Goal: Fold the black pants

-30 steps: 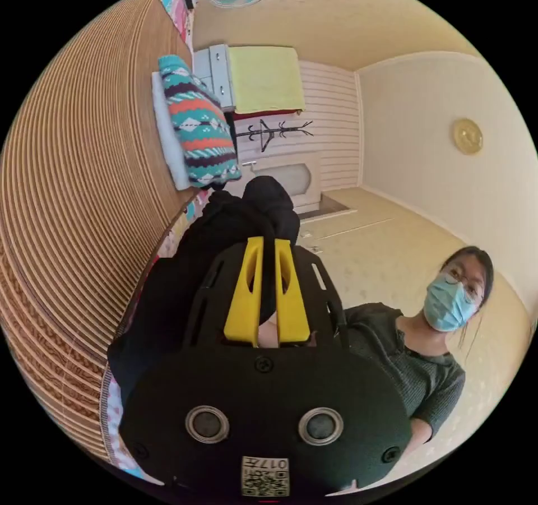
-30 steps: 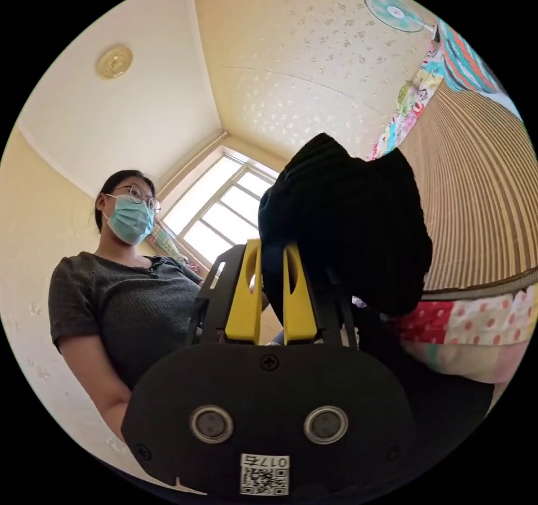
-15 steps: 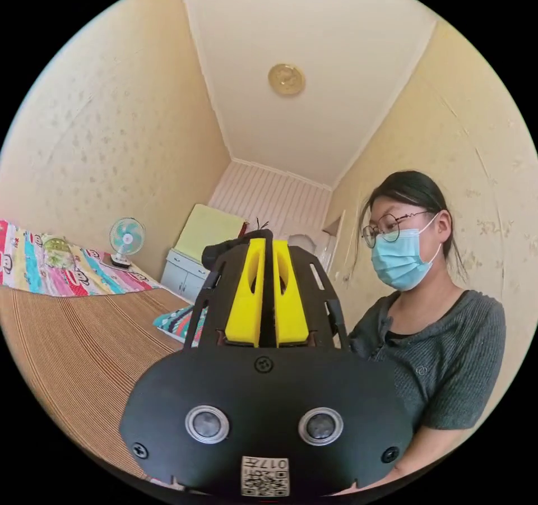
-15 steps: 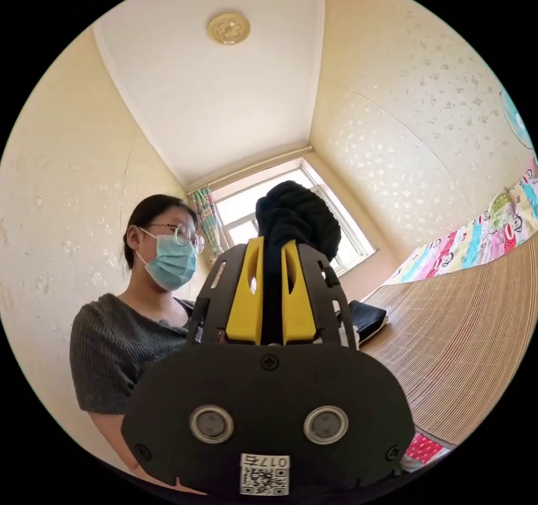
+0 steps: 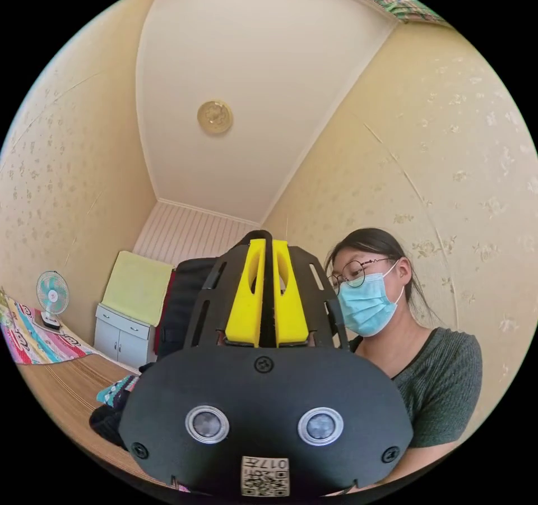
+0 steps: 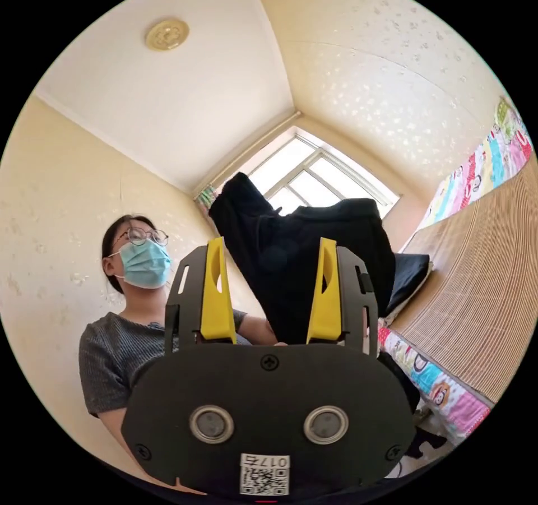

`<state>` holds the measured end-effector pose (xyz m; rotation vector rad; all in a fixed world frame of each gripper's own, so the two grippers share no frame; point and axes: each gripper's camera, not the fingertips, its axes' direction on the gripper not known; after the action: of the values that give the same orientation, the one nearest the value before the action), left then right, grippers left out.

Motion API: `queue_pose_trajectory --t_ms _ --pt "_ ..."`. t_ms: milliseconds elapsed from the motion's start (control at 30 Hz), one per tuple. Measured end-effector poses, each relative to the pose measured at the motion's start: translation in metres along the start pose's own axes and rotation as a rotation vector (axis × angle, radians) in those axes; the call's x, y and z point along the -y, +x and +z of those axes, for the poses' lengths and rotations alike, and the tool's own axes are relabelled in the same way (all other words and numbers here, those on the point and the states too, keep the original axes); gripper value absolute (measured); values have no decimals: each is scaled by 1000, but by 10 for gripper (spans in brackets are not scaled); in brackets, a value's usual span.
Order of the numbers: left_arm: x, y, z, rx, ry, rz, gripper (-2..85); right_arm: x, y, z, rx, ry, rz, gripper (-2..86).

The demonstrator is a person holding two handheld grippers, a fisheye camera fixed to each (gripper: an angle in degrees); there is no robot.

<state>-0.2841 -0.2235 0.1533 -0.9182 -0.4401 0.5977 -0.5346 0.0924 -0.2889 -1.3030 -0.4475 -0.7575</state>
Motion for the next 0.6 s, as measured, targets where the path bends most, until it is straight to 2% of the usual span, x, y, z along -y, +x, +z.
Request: queue_pose_trajectory --t_ms 67,167,233,333,433,500,533,567,600 --pt "-7 2 13 -7 -12 -21 -6 -17 24 16 -96 -55 39 229" --pt "-14 -1 28 -167 2 -71 -6 -33 55 37 -254 -128 88 240" --pt "-15 1 37 -275 -3 -89 -6 -40 84 49 -172 -168 143 247" --pt "-17 7 55 -295 -13 -124 -6 -47 104 73 -32 -203 120 253" --pt "-21 7 73 -331 -16 -158 -6 -48 108 102 -106 -261 19 248" --pt "-22 5 82 -368 1 -187 -5 -47 118 110 -4 -291 28 184" --pt "-22 5 82 -358 3 -188 -5 -46 118 108 139 -268 -5 74" --pt "-19 9 81 -311 2 -186 -5 -45 116 104 199 -247 -22 19" --pt "-13 15 76 -252 -4 -172 -5 -42 107 92 221 -197 -54 11"
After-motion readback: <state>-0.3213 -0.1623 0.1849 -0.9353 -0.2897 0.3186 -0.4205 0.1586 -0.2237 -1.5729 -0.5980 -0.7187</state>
